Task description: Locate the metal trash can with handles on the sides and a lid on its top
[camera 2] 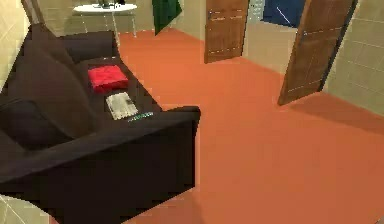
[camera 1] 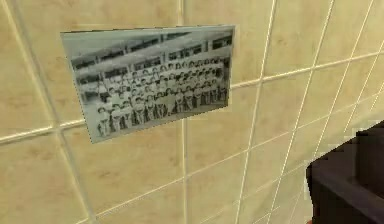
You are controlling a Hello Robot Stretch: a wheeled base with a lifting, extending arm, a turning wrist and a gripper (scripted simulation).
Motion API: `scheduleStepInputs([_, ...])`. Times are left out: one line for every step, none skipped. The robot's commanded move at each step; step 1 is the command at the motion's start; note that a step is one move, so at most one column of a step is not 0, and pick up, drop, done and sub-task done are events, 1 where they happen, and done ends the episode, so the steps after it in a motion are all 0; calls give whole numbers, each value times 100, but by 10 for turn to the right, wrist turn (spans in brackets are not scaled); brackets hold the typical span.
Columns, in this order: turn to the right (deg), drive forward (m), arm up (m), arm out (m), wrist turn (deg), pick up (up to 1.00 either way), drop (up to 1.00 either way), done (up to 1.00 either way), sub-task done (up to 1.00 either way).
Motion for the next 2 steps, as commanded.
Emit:
scheduleStepInputs([450,0,0,0,0,0,0,0,0])
scheduleStepInputs([450,0,0,0,0,0,0,0,0])
